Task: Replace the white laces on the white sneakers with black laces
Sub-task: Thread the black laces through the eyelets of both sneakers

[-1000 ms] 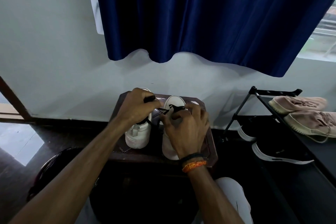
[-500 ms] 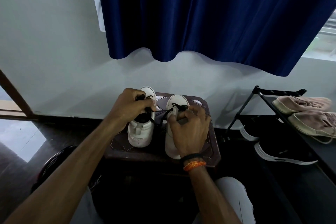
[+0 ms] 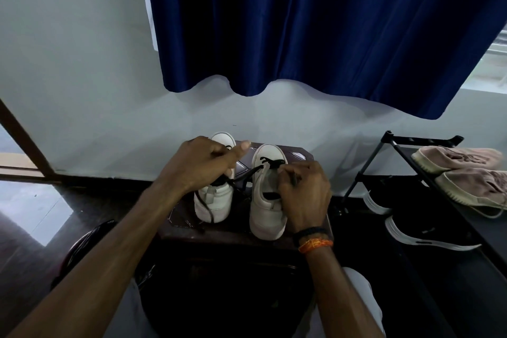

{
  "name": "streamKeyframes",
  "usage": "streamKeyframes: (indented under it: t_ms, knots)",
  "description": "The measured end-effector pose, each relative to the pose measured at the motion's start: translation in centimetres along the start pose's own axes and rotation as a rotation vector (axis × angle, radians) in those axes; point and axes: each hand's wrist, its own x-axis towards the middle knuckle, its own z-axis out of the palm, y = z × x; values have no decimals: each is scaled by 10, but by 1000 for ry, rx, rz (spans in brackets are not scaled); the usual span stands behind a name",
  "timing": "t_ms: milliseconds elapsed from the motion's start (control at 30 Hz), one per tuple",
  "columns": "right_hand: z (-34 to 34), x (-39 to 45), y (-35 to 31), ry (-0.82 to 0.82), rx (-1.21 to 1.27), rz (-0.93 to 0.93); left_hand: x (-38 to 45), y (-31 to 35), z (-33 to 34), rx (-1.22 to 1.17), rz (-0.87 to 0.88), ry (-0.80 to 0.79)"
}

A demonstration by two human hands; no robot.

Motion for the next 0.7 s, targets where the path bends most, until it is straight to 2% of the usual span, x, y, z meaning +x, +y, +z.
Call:
streamKeyframes:
  t_ms: [67,133,200,300,467,567,700]
  knots:
    - [0,0,0,-9,-7,-4,7,-1,3,44,28,117]
    - [0,0,0,-35,-17,-9,21,-6,11,197,137,265]
    - [-1,0,1,-62,-20,-16,36,-5,19,383,228,313]
    - [-3,1,2,-77,-30,-22,55,1,32,551,288,156]
    - [-1,1,5,-84,-62,-37,79,8,43,603,275,-187]
    - [0,1,5,-81,-60,-29,83,14,44,574,234,-259]
    - [2,-1,3,-94,-49,-18,82,15,48,573,182,-276]
